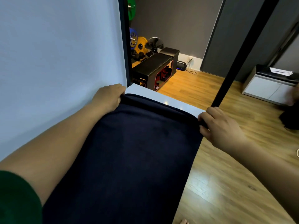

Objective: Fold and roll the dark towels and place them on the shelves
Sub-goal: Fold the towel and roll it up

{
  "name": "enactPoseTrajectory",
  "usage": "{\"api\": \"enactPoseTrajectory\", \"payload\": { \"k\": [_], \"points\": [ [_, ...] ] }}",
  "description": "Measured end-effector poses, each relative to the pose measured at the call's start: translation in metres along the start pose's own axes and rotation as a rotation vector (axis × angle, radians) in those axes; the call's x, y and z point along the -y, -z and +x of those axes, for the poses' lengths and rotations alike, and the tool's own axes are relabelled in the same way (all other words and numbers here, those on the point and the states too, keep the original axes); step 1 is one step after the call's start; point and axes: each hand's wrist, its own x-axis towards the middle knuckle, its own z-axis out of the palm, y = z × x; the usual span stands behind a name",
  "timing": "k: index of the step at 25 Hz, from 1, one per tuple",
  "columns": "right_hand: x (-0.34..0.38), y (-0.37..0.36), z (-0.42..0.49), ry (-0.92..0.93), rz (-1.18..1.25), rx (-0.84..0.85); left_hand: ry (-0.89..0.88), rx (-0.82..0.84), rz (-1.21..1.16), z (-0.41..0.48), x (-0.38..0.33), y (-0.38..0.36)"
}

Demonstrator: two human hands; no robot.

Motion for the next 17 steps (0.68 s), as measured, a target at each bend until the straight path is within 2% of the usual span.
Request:
{"api": "enactPoseTrajectory", "payload": {
  "k": [2,4,8,10,12,15,17],
  "points": [
    [-0.009,-0.007,-0.014,0.183,-0.009,-0.074,-0.079,-0.040,0.086,-0.005,0.008,0.006],
    [-0.013,-0.006,-0.018,0.310,-0.020,-0.061,-0.160,-0.050,0.154,-0.004,0.020,0.009],
    [-0.004,0.005,-0.014,0.476,-0.075,-0.002,-0.207,0.133,0.276,-0.003,0.024,0.010],
    [0.000,0.015,-0.015,0.395,-0.037,0.072,-0.182,0.174,0.258,-0.011,0.025,0.013],
    [0.014,0.029,-0.006,0.203,0.028,0.153,-0.203,0.201,0.264,-0.018,0.021,0.017],
    [0.031,0.035,0.034,-0.091,-0.086,0.369,-0.256,0.218,0.469,-0.002,0.001,0.029],
    [0.039,0.030,0.058,-0.096,-0.148,0.512,-0.301,0.240,0.551,0.013,-0.009,0.032]
  ]
}}
